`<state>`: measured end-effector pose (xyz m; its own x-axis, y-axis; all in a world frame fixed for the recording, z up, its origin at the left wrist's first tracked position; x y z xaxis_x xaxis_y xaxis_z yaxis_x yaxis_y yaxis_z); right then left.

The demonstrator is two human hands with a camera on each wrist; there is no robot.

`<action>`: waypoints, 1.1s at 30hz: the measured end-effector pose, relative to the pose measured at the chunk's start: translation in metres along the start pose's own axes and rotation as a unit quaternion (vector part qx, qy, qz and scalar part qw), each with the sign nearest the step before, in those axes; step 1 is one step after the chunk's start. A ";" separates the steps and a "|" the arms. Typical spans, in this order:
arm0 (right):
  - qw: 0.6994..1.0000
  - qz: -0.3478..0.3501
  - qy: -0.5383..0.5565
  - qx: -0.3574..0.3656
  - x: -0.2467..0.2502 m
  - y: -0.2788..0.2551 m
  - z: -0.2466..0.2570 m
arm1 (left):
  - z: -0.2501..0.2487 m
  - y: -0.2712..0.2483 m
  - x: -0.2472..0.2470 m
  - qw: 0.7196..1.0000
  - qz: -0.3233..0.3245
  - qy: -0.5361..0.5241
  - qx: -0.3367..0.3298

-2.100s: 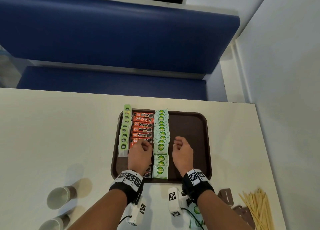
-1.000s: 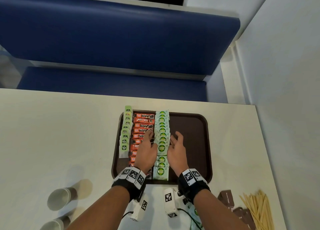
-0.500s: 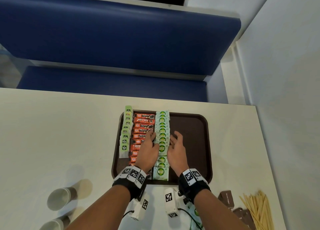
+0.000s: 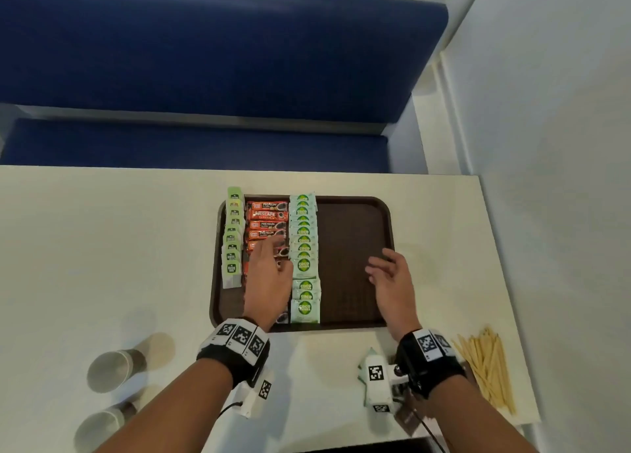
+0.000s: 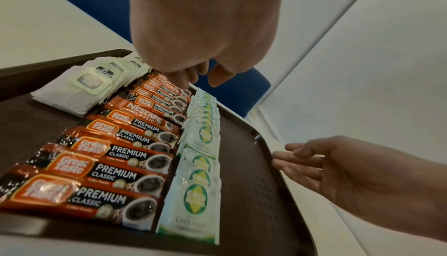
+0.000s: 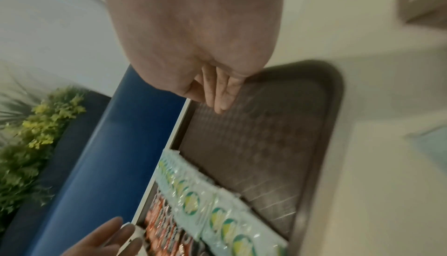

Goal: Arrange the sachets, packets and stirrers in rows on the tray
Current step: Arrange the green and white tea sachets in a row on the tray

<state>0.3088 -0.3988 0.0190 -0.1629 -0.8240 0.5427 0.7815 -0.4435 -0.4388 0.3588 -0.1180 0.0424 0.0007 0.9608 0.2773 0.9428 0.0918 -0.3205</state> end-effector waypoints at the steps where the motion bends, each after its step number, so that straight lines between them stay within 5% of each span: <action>1: 1.000 -0.015 -0.004 -0.003 0.015 -0.009 -0.010 | -0.001 -0.006 -0.006 1.000 0.021 0.011 -0.011; 11: 0.995 -0.079 -0.053 -0.014 0.082 -0.108 -0.122 | 0.008 -0.093 -0.121 0.955 0.275 0.097 -0.052; 21: 0.983 -0.145 -0.067 -0.090 0.079 -0.175 -0.162 | 0.026 -0.130 -0.175 0.904 0.364 0.198 -0.101; 29: 0.967 -0.136 -0.131 -0.173 0.015 -0.211 -0.175 | 0.052 -0.173 -0.201 0.791 0.442 0.352 -0.232; 33: 0.952 -0.144 -0.090 -0.255 -0.006 -0.212 -0.190 | 0.062 -0.180 -0.203 0.766 0.436 0.403 -0.248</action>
<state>0.0302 -0.3671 -0.0270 -0.1850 -0.5896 0.7862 0.3186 -0.7928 -0.5196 0.1679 -0.3137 -0.0126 0.7188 0.1091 0.6866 0.4774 -0.7954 -0.3734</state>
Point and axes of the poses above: each hand's wrist, its own y-axis towards the middle knuckle, its own x-axis out of the back of the hand, z = x × y, the point moved 8 cm from there along y, towards the middle knuckle, and after that the axes turned 14 degrees about -y, right-handed, at the moved point
